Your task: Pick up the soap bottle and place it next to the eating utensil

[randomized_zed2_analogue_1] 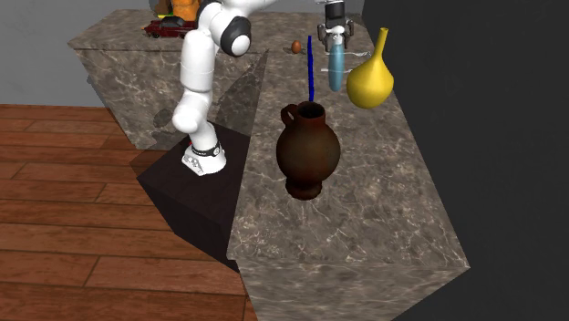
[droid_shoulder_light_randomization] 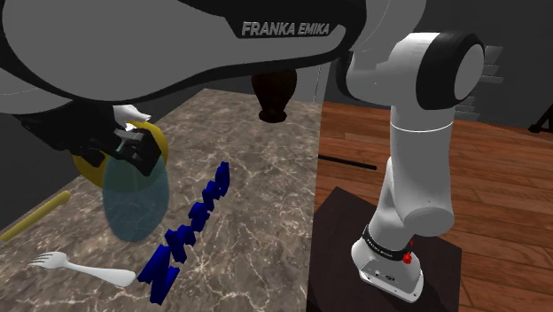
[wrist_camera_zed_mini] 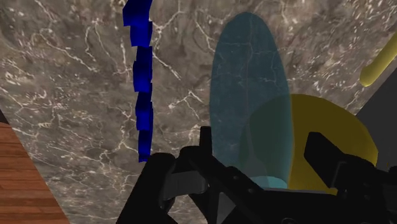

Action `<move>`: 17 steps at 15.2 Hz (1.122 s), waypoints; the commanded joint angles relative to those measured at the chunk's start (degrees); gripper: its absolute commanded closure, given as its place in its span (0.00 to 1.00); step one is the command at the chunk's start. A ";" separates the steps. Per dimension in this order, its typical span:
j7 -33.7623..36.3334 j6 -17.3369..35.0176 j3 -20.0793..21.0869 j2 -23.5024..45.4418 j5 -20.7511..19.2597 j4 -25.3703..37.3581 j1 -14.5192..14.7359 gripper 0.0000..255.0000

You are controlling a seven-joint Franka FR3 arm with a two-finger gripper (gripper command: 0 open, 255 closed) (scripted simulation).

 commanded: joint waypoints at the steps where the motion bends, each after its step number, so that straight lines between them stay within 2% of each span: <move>1: -0.06 -0.18 -0.10 0.29 -0.01 0.01 0.00 0.00; 5: 0.07 -0.02 -0.06 0.16 0.09 -0.31 -0.07 0.00; 9: -1.10 -10.53 -0.78 5.90 -5.04 14.95 8.43 0.00; 17: -1.12 -10.51 -0.86 5.89 -5.01 14.95 8.47 0.00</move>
